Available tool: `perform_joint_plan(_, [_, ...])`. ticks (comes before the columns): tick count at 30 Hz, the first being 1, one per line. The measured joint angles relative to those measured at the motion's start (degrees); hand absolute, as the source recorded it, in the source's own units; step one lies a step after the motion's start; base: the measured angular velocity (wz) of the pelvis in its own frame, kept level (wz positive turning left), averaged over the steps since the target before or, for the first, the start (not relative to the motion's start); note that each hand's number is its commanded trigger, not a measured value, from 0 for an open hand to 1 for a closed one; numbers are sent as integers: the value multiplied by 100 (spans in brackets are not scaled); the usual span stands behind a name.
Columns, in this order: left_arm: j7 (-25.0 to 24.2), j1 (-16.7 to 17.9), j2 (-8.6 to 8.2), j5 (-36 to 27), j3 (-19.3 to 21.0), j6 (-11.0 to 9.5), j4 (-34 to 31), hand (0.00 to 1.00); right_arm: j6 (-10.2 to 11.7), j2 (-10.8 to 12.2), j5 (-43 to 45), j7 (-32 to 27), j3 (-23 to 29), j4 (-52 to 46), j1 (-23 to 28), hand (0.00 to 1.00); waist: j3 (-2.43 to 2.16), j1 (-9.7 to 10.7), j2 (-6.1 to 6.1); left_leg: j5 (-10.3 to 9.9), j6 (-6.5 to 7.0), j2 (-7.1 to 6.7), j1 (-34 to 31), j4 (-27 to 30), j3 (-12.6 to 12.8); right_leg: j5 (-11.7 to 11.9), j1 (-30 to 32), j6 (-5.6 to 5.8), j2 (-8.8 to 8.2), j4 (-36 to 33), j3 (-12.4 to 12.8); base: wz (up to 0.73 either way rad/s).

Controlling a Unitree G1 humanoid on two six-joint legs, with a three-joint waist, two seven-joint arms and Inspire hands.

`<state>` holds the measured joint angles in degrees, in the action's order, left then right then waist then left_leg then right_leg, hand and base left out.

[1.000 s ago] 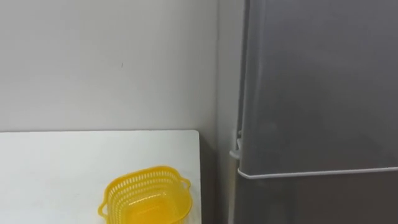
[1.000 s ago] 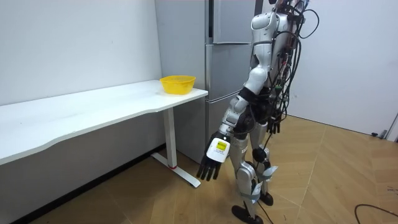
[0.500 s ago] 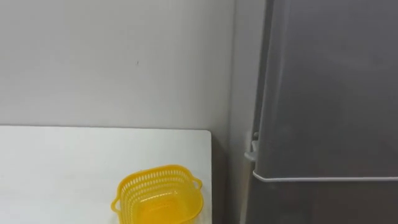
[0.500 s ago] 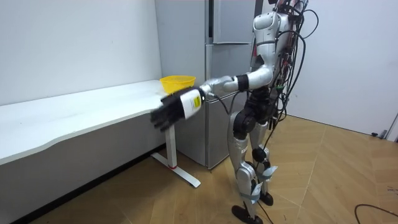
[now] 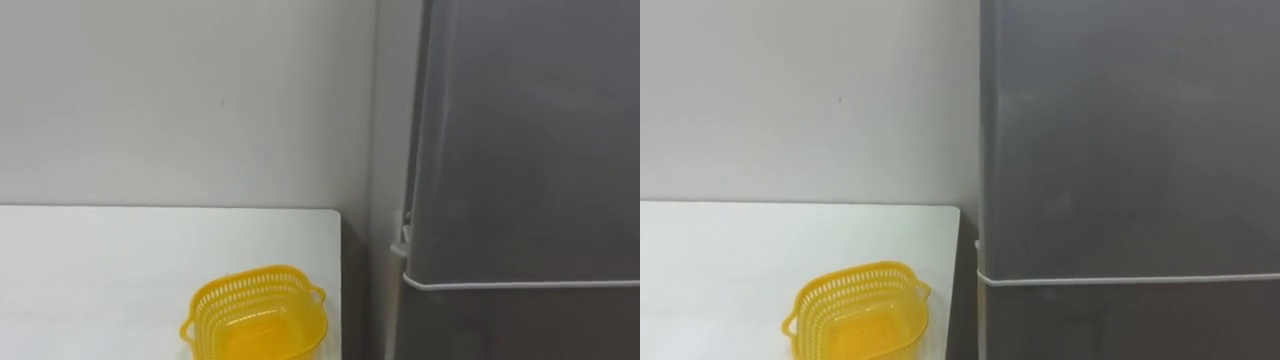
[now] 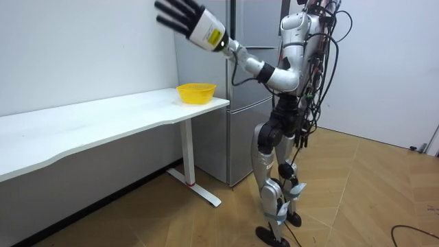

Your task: Retrieve from the upper fridge

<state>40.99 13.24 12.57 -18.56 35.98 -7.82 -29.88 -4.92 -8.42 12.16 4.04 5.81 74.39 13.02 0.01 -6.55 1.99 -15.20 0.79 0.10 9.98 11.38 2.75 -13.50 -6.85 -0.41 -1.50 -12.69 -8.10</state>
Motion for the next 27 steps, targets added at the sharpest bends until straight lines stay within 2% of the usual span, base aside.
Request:
perform_joint_plan(3, [-391,-78,23,-198,-143,-8,-282,0,-11,4,-60,73,-12,4,-23,0,24,168,42,0,0,-5,-49,9,-19,2,21,3,1,5,-28,4])
perform_joint_plan(6, [-817,-206,21,-215,-425,-12,-372,0,-9,-12,-22,191,-3,-29,-60,0,24,320,48,1,2,1,-56,15,-18,2,32,2,9,-5,-32,0])
perform_joint_plan(10, [-1392,-470,21,-216,-885,5,-396,0,-7,-62,18,345,-2,-58,-127,0,17,366,31,2,2,-1,-133,31,-10,3,114,0,14,-8,-30,-2])
perform_joint_plan(13, [-1968,-682,20,-612,-1204,49,-649,0,-15,-65,18,440,-6,-9,-186,0,19,460,-36,2,2,1,-156,32,-10,4,140,-1,15,-5,-27,-1])
perform_joint_plan(18, [-2928,-920,21,-901,-1415,260,-726,0,-25,-65,204,515,-6,68,-283,0,-11,567,-51,2,2,7,-202,29,-2,14,187,-7,60,2,28,-6])
perform_joint_plan(20, [-3179,-956,21,-905,-1542,361,-723,0,-100,-66,257,561,-9,72,-295,0,-2,617,-74,2,2,10,-221,27,20,18,199,-7,63,5,27,0])
perform_joint_plan(24, [-3965,-1040,19,-1033,-1711,741,-722,0,-202,-65,416,667,7,75,-289,0,4,648,-76,2,2,29,-214,24,39,20,200,-10,67,1,49,-2])
perform_joint_plan(27, [-4407,-1151,19,-1127,-1903,909,-722,0,-273,-64,437,660,4,64,-297,0,2,694,-57,2,2,41,-221,25,135,20,220,-9,65,-10,55,-2])
